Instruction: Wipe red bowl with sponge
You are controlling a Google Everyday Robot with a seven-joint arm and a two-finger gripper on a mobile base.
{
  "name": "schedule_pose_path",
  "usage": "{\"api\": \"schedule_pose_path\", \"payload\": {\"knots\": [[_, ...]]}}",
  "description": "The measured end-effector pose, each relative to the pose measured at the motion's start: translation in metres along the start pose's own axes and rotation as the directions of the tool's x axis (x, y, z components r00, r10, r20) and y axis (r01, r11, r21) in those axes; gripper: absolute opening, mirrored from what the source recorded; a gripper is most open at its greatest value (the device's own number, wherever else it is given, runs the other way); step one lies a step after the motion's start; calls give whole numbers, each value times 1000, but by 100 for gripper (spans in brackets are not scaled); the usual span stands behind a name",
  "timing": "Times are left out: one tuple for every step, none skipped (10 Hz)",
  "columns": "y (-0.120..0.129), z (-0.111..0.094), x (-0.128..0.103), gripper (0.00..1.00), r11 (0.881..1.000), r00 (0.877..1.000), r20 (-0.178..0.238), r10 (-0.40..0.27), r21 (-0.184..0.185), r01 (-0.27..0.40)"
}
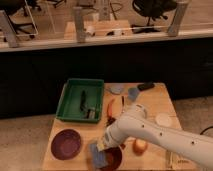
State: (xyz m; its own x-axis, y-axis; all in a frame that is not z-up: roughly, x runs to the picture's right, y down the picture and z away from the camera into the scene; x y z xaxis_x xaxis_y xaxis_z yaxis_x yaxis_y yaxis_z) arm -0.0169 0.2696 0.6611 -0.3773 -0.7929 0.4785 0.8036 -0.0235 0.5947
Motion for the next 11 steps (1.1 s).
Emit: {"api": "schedule_pose_path", "payload": {"knots": [[-2, 2, -8, 18, 1000, 1000, 7, 1, 1, -1], [-1, 2, -13, 18, 1000, 1000, 10, 8, 0, -8], [2, 1, -18, 18, 1000, 1000, 9, 18, -3, -18], [4, 0, -22, 18, 1000, 1000, 9, 27, -6, -27], [7, -2, -26, 18, 999, 999, 6, 39, -11, -39], [12, -4, -30, 18, 998, 999, 1, 54, -17, -54], [19, -8, -35, 18, 997, 997, -8, 73, -27, -74], [26, -11, -38, 18, 995, 996, -15, 93, -39, -93], [33, -13, -40, 18, 992, 993, -27, 115, -52, -116], [39, -15, -41, 18, 989, 991, -39, 131, -63, -133], [44, -18, -40, 18, 986, 988, -54, 144, -73, -147]]}}
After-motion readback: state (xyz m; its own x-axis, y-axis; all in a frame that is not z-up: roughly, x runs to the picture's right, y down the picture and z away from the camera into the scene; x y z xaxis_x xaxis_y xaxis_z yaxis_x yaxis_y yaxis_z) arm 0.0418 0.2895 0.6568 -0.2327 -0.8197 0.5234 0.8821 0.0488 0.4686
